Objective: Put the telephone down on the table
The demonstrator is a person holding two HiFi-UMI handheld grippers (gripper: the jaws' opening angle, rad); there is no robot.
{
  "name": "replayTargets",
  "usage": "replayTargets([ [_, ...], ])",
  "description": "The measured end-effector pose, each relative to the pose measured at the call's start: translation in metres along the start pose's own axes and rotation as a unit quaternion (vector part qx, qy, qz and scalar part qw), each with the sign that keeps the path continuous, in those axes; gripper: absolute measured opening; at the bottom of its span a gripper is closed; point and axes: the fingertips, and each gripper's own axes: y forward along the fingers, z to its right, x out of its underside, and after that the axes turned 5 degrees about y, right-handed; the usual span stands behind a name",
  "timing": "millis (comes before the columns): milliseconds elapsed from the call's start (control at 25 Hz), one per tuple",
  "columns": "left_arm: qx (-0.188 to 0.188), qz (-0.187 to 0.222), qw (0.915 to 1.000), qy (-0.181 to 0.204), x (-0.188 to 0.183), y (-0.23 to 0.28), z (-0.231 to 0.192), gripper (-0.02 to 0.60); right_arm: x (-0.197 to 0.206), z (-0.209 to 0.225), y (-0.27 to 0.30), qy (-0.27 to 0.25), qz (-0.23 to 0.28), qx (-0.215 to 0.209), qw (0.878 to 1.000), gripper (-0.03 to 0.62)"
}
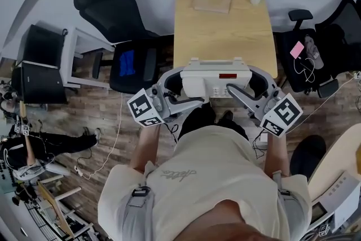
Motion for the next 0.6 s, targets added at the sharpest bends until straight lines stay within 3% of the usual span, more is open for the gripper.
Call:
replayTargets([
  [600,0.041,0.028,0.9987,0.007,-0.021,-0.011,-0.079,0.388,-0.026,0.034,0.065,-0.028,-0.018,0.038,0.999,0.244],
])
